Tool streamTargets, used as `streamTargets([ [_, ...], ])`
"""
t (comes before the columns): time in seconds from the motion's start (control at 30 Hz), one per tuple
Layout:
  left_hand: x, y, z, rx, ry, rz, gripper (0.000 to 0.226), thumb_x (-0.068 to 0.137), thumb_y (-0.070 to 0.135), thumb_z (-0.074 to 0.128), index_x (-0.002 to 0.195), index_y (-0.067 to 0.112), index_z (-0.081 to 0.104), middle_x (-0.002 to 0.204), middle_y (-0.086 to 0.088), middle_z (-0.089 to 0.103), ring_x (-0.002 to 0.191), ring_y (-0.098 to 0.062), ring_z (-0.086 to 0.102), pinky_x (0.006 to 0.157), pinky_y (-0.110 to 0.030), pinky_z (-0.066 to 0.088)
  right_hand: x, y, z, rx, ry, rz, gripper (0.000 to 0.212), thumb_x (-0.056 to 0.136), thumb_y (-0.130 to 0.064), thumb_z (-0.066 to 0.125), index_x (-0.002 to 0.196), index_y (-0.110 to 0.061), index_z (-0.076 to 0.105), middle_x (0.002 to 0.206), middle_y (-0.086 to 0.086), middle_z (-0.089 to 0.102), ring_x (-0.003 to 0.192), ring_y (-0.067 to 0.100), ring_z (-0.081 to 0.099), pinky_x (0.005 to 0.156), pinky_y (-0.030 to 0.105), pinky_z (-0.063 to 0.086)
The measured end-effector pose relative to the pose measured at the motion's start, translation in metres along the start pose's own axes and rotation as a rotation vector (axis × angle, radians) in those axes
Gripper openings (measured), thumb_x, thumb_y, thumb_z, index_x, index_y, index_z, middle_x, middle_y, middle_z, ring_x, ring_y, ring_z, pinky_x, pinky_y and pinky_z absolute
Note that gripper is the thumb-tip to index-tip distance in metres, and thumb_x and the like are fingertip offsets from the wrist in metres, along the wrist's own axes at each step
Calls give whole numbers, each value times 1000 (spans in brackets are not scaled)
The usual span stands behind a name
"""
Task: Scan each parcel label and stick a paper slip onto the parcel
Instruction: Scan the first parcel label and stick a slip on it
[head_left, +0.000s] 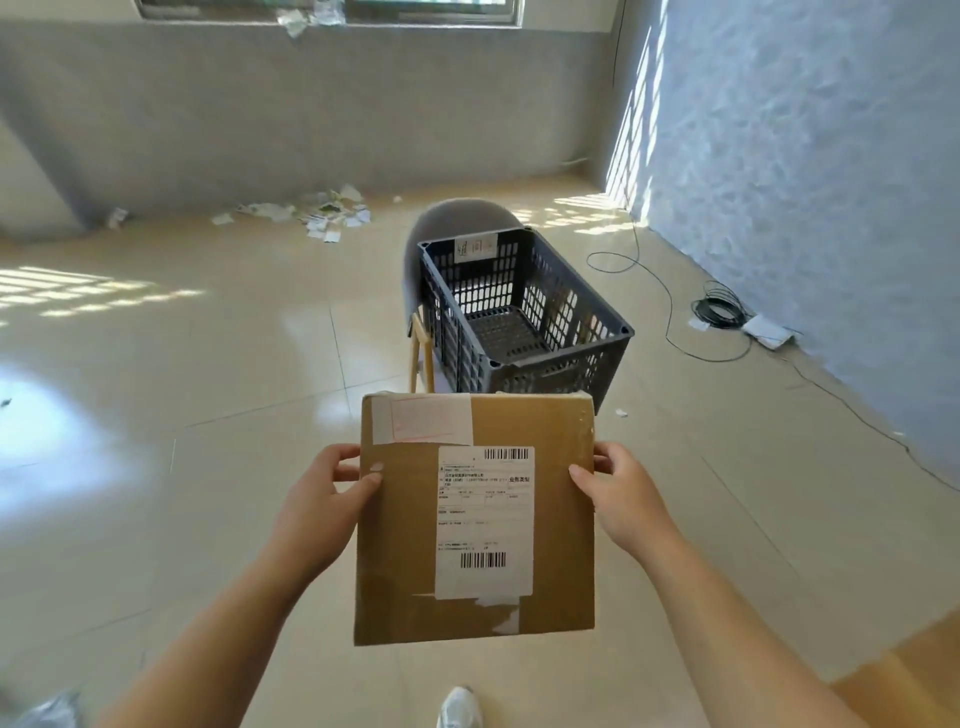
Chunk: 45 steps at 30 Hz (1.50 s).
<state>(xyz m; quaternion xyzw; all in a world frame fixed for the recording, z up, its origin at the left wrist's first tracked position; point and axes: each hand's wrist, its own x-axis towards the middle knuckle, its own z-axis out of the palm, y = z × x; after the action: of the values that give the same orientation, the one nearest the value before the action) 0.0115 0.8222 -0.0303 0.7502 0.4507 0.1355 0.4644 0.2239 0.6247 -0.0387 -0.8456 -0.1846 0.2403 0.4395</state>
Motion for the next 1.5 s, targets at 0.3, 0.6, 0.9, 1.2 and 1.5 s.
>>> streamTargets([
  [0.3,149,58,10,-118,52,64,26,87,42,56,110,36,45,101,12,58,88,-12,61,82,-44,54,152,-70,-15,-9,53,-77,37,95,-30,55,131,-23,48,114,-9,55,103,13,53,81,27,45],
  [0.6,315,138,23,-257,10,188,37,85,50,54,115,32,40,106,7,54,92,-16,58,70,-29,52,295,-145,-37,59,264,-148,35,95,-23,56,129,-27,51,117,-11,55,107,14,53,89,47,53],
  [0.9,433,183,56,-390,-115,110,54,74,71,33,110,31,42,100,11,56,96,-12,58,75,-28,49,429,-171,-58,224,110,-32,23,89,-51,55,94,-31,64,85,-25,70,83,-4,65,65,19,42],
  [1.2,520,185,121,-289,28,-76,31,90,60,35,91,34,51,93,8,63,91,-12,61,74,-31,51,573,-143,-49,175,0,142,47,84,-68,44,87,-24,61,100,3,66,98,27,62,91,49,50],
  [1.5,568,173,178,-206,92,-323,41,87,64,33,88,29,54,93,2,64,89,-16,61,81,-43,52,669,-116,-39,34,-166,144,49,85,-62,43,111,-24,60,105,-2,63,98,17,58,86,40,50],
])
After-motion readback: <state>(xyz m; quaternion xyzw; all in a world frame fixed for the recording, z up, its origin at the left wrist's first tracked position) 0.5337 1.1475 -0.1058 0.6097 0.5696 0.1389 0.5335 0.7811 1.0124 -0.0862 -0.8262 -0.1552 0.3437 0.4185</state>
